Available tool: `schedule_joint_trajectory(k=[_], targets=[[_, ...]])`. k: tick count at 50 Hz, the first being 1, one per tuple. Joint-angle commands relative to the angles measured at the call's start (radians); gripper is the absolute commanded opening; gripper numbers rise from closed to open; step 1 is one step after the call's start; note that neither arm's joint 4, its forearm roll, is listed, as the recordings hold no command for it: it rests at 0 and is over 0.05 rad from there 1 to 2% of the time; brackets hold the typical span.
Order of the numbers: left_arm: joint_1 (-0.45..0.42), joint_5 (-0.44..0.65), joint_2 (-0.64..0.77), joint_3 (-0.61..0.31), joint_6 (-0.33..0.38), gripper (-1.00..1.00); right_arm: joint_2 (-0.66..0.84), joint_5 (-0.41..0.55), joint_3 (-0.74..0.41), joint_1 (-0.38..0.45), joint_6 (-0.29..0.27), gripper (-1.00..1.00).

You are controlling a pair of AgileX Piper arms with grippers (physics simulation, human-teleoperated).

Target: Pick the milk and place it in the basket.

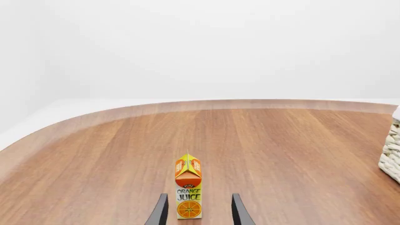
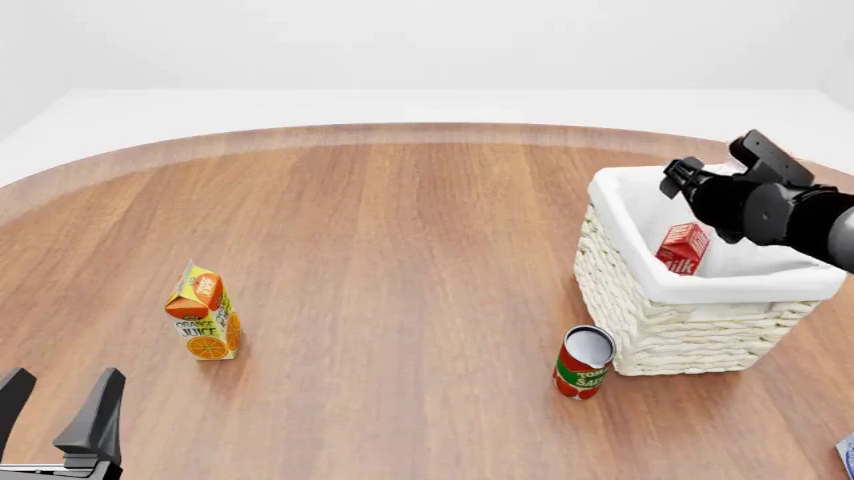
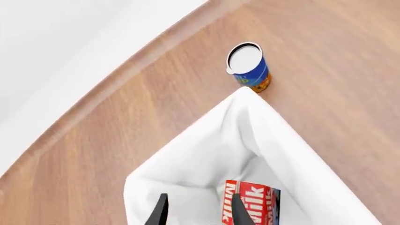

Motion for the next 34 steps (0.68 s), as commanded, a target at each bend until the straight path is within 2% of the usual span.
schedule_joint_trajectory(k=[1,14,21,34], targets=[[0.0,0.0,0.0,0.0,0.0,1.0,-0.097,0.027,-0.001,0.03,0.002,1.0],[0.0,0.0,0.0,0.0,0.0,1.0,-0.244,0.082,-0.011,0.083,-0.019,1.0],[0.0,0.0,0.0,0.0,0.0,1.0,-0.308,0.098,-0.044,0.142,-0.059,1.0],[0.0,0.0,0.0,0.0,0.0,1.0,-0.33,0.12,-0.091,0.286,-0.092,1.0]])
